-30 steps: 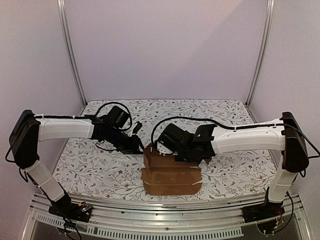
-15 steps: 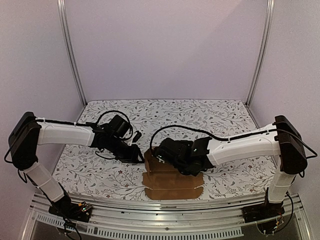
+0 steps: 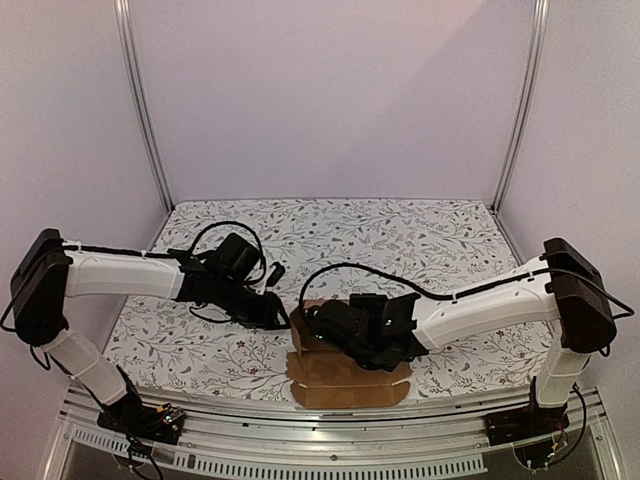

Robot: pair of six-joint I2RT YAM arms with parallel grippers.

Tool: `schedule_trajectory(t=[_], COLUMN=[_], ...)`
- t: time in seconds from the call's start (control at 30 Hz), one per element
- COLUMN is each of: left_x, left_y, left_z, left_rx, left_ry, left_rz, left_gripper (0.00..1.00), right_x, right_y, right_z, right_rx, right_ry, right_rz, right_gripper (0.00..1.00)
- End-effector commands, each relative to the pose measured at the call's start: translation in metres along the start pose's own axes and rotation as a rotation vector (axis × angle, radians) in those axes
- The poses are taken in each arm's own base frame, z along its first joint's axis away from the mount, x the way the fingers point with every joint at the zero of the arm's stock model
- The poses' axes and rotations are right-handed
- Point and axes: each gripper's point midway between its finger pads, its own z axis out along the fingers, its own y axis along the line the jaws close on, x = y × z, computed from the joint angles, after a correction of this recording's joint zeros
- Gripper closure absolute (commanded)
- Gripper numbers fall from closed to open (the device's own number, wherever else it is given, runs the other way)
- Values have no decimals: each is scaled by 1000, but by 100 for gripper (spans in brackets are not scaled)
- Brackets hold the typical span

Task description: Fold the paper box

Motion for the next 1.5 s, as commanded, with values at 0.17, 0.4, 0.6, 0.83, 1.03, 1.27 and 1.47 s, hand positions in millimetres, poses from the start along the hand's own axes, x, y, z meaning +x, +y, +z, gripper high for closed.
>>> schedule_trajectory(t=[0.17,0.4,0.6,0.83,1.03,1.27,1.47], left_x=[18,24,16,11,9,12,13], left_y=[-6,-15,-21,-20,-31,-36,-41], left_z=[2,5,6,12,18,18,20], left_rx=[8,20,11,-4,-4,-13,-16], left_ry=[-25,-52,-87,-112,-113,-126,-165], left_rz=[32,70,115,140,174,209,228], left_gripper=[67,66,64,63,63,59,56], right_x=[6,7,8,9,7,5,6], right_y=[13,12,14,19,19,18,15], right_z=[-1,-3,-5,-5,-6,-6,-8], right_rx=[84,142,180,182,180,178,184], right_ry=[31,49,56,50,44,40,37], right_rz=[3,10,12,30,39,47,65], right_gripper=[100,100,100,100,100,100,100])
